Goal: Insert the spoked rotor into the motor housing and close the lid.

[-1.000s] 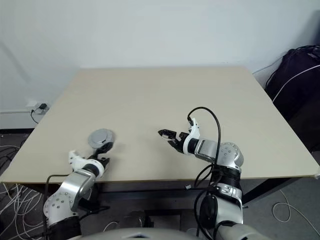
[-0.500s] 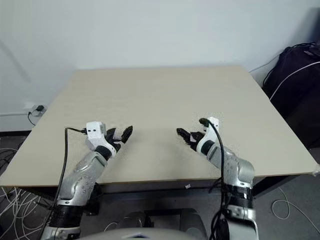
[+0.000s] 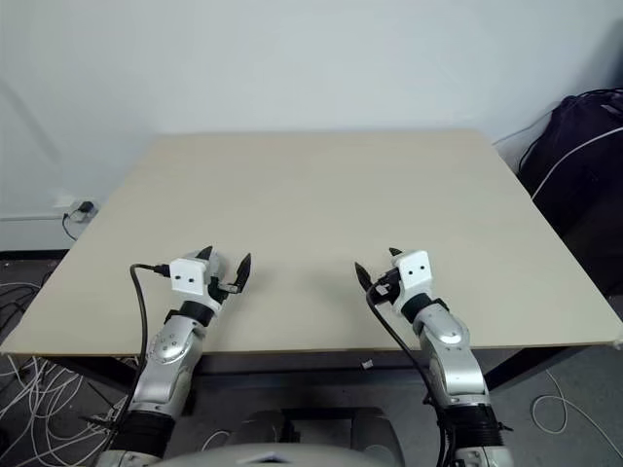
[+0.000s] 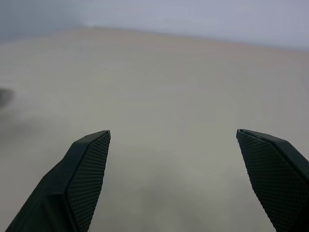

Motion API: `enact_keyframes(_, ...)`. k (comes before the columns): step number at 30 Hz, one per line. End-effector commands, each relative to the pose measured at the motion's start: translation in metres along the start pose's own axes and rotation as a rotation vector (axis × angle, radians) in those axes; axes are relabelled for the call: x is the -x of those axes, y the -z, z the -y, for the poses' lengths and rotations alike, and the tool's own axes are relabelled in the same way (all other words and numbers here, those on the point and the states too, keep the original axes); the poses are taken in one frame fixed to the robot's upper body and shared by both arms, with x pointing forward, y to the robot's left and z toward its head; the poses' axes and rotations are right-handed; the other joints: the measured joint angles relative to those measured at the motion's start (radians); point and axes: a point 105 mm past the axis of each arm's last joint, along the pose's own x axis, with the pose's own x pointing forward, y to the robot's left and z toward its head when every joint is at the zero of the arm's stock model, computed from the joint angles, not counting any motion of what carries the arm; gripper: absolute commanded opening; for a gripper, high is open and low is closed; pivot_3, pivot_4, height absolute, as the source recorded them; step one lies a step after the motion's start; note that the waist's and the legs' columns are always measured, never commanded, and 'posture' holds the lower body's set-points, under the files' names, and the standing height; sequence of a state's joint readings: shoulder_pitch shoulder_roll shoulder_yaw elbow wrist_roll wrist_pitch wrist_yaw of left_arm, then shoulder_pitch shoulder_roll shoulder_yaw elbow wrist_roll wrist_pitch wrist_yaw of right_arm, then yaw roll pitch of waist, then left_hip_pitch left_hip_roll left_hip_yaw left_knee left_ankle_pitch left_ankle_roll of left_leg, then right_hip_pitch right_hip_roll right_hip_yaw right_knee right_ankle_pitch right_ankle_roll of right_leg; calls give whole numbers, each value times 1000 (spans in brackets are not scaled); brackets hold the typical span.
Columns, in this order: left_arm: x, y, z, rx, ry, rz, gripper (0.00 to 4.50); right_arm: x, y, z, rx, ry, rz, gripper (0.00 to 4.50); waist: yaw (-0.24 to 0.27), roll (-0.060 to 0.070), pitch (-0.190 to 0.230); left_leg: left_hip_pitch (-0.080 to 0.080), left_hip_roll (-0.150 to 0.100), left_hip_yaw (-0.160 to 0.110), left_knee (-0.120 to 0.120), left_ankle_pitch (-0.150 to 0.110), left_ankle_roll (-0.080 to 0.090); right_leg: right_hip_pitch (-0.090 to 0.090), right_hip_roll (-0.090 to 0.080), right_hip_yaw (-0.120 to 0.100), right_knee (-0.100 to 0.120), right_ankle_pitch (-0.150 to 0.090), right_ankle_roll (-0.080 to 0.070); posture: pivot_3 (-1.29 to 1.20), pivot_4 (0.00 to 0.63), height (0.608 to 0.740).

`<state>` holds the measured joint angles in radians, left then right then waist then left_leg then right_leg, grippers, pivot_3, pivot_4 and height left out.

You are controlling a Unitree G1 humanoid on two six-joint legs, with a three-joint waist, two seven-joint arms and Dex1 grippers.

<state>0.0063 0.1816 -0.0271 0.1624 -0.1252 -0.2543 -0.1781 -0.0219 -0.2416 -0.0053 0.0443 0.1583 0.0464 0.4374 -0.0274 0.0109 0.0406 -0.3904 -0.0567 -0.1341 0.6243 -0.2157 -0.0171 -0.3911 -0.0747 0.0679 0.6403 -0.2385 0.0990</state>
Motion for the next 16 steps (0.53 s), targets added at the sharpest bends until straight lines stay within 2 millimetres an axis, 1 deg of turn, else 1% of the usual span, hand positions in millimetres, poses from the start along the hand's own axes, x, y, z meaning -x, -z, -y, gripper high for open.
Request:
enact_keyframes(1,0,-9,-2,0,-17,69,4451,2,-7,0,24,-7,57,4500,7,0,0,0,0,0,0,0,0,0,0,0,0,0,0,0,0,740)
enact_keyframes(4,0,-9,-2,15,-22,73,4451,3,-5,-1,30,-19,59,4500,13,0,0,0,0,0,0,0,0,0,0,0,0,0,0,0,0,740)
enact_keyframes(11,-1,-7,-2,21,-13,68,4451,0,-6,-1,26,-25,66,4500,16,0,0,1,0,0,1,0,0,2,0,0,1,0,0,0,0,740)
enact_keyframes(16,-1,-5,-2,21,-2,60,4451,-1,-5,-2,21,-30,68,4500,15,0,0,6,0,0,1,0,0,8,0,0,1,0,0,0,0,740)
